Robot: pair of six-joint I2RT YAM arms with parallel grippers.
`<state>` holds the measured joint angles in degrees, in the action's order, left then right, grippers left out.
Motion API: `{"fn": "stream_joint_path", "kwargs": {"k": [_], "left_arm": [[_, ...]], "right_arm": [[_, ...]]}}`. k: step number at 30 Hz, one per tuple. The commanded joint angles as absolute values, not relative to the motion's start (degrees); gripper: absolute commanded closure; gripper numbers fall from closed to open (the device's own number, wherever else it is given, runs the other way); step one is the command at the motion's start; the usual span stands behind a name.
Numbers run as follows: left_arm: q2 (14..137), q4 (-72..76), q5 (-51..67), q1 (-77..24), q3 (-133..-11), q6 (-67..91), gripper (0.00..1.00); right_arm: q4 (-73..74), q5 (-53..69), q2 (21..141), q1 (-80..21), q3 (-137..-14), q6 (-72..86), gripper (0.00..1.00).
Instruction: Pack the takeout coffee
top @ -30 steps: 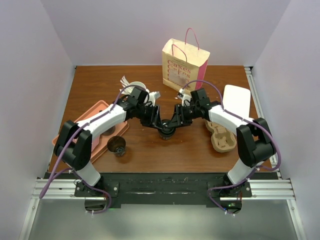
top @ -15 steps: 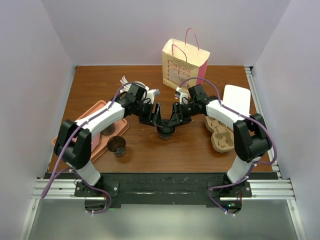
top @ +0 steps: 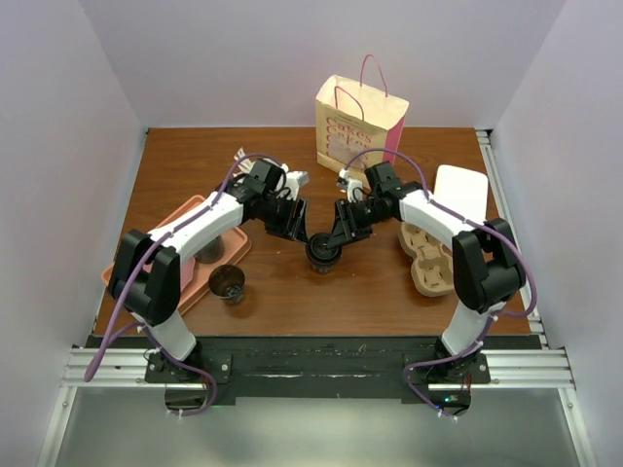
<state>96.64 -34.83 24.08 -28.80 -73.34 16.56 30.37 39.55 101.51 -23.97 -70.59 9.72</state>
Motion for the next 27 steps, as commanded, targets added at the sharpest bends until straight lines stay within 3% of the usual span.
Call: {"fn": "stream_joint_path", "kwargs": {"k": [1,8,21,27], "left_arm": [[96.07,-31.57,24.17,-28.39,-70.85,15.11,0.48],[96.06,-28.57,25.23,-28.39,-67.68,16.52,0.48],[97.82,-29.18,13.29,-29.18,-58.54,20.13,0.53],[98.00,-26.90,13.09,-29.97,-56.60,21.71,0.54]], "right_arm": [[37.44,32.17,106.43,-23.91,-71.45,2.29,0.53],[38.23,31.20,106.08,-23.91,-72.07,2.29,0.53],[33.06,30.23,106.26,-23.91,-66.98,4.66,0.55],[31.03,31.02,106.88,-23.73,-65.22,6.06,0.56]]}}
